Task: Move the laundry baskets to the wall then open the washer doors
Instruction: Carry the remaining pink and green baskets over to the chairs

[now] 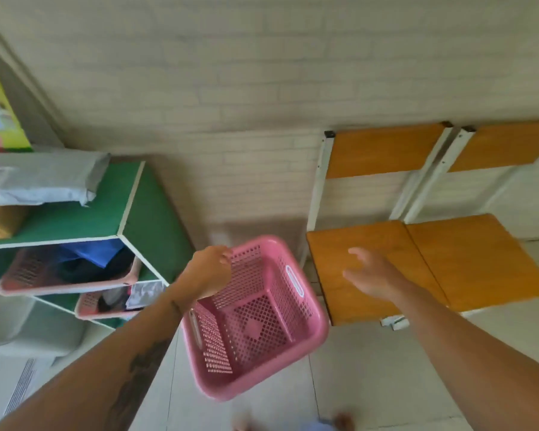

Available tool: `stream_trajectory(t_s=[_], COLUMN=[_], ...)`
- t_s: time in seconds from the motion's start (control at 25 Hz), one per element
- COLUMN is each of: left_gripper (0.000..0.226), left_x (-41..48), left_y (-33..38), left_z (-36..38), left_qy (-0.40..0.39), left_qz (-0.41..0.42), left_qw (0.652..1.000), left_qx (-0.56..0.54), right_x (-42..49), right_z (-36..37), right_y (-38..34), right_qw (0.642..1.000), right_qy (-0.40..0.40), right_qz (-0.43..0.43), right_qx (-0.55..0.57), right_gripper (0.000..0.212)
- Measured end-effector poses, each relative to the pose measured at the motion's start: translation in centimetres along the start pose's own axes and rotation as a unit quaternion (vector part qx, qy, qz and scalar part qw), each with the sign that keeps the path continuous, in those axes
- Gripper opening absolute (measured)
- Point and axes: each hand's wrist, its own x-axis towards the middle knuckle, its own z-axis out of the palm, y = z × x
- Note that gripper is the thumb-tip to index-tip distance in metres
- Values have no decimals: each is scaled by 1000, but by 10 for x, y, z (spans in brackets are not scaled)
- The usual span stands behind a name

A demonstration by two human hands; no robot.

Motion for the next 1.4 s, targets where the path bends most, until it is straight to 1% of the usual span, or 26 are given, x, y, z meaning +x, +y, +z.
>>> stream_trajectory(t_s=[0.12, 0.24, 0.32, 0.4, 0.52, 0.56, 0.68, 0.76, 0.96, 1.04, 1.12, 1.2, 1.32, 1.4], left_gripper=[38, 37, 37, 37, 39, 39, 43, 42, 35, 33, 31, 30, 30, 34], left_x=[-2, -8, -19, -39, -73, -83, -118, -138, -178, -192, -203, -207, -205, -207], left_y=[83, 174, 242, 310, 405, 434, 516, 563, 687, 731, 775, 822, 898, 944], left_z=[10, 41, 75, 113, 177, 198, 262, 299, 404, 450, 500, 547, 613, 647], left_qy=[-1, -11, -27, -40, -46, -51, -97, -124, -153, -155, -160, -171, -208, -231], left_qz=[72, 142, 205, 256, 306, 320, 354, 376, 463, 498, 541, 572, 601, 604], left_qw=[997, 989, 977, 963, 947, 942, 926, 913, 860, 839, 808, 784, 754, 743], left_qx=[27, 44, 60, 72, 90, 85, 84, 102, 150, 154, 172, 168, 165, 172], right_x=[-48, -96, -134, -171, -225, -241, -289, -319, -390, -410, -428, -438, -448, -453], right_z=[-53, -107, -144, -180, -228, -242, -276, -295, -338, -350, -366, -385, -422, -443], right_y=[41, 100, 153, 209, 294, 322, 401, 445, 549, 592, 636, 677, 739, 774], right_qw=[998, 991, 984, 977, 962, 957, 948, 939, 899, 884, 869, 853, 826, 809], right_qy=[47, 105, 153, 180, 238, 253, 274, 288, 352, 362, 366, 377, 399, 404], right_qz=[20, 38, 54, 73, 92, 105, 150, 171, 250, 288, 324, 352, 391, 418], right_qx=[36, 69, 78, 88, 101, 92, 67, 73, 77, 76, 72, 76, 73, 87], right_gripper=[67, 69, 70, 68, 53, 54, 67, 67, 65, 65, 65, 63, 53, 53])
